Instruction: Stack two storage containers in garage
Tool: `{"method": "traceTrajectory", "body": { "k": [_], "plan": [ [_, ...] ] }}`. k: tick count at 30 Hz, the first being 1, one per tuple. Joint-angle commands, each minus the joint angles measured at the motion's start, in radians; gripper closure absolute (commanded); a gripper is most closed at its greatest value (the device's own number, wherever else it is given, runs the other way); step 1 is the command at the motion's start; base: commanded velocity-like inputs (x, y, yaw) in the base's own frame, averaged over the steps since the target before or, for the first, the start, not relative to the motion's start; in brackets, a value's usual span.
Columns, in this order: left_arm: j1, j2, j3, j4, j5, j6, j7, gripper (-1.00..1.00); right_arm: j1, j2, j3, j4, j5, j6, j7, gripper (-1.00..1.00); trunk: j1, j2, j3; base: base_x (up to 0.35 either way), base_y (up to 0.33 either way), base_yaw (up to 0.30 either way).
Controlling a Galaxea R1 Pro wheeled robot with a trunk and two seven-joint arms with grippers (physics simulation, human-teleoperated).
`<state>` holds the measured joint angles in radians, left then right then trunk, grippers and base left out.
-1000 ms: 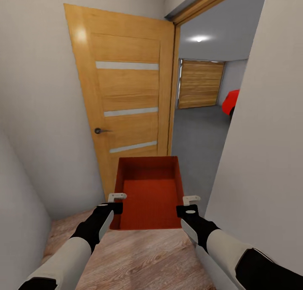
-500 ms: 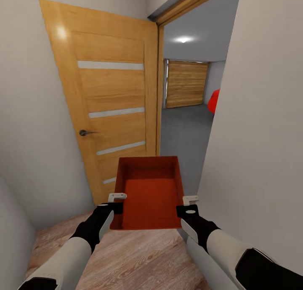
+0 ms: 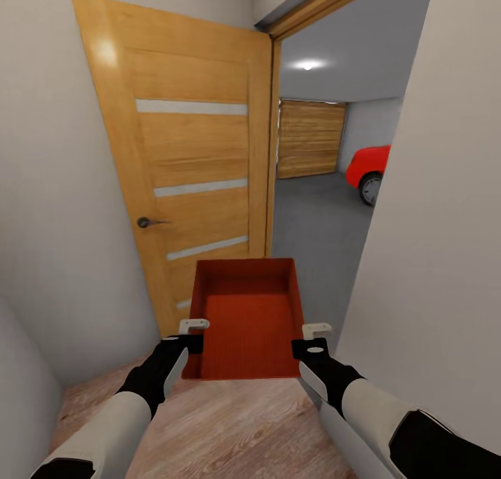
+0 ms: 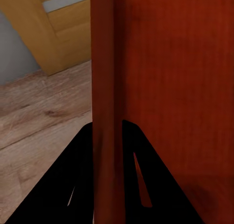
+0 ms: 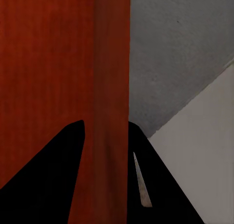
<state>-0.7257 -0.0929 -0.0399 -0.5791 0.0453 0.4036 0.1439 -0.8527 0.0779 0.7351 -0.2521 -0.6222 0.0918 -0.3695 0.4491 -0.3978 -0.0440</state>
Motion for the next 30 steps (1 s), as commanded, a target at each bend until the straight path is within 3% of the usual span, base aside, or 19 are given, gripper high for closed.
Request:
{"method": "traceTrajectory", "body": {
  "k": [1,8,21,30],
  "plan": [
    [0.0,-0.001,-0.005,0.002,0.018,0.004,0.01,1.0,-0.002,0.0,-0.023,-0.012,0.029,0.002,-0.077,1.0,0.001,-0.002,-0.002,0.187,0.232,0.0],
    [0.0,-0.001,-0.005,0.002,0.018,0.004,0.011,1.0,-0.002,0.001,-0.023,-0.012,0.029,0.003,-0.08,1.0,0.001,-0.002,-0.002,0.149,0.165,-0.029],
    [0.0,-0.001,-0.005,0.001,0.015,0.001,0.011,1.0,-0.002,0.001,-0.023,-0.012,0.03,0.003,-0.079,1.0,0.001,-0.002,-0.002,0.008,0.006,-0.232],
    [0.0,-0.001,-0.005,0.001,0.015,0.001,0.011,1.0,-0.002,0.0,-0.023,-0.012,0.029,0.002,-0.077,1.0,0.001,-0.002,-0.002,0.0,0.0,-0.022]
  ]
}}
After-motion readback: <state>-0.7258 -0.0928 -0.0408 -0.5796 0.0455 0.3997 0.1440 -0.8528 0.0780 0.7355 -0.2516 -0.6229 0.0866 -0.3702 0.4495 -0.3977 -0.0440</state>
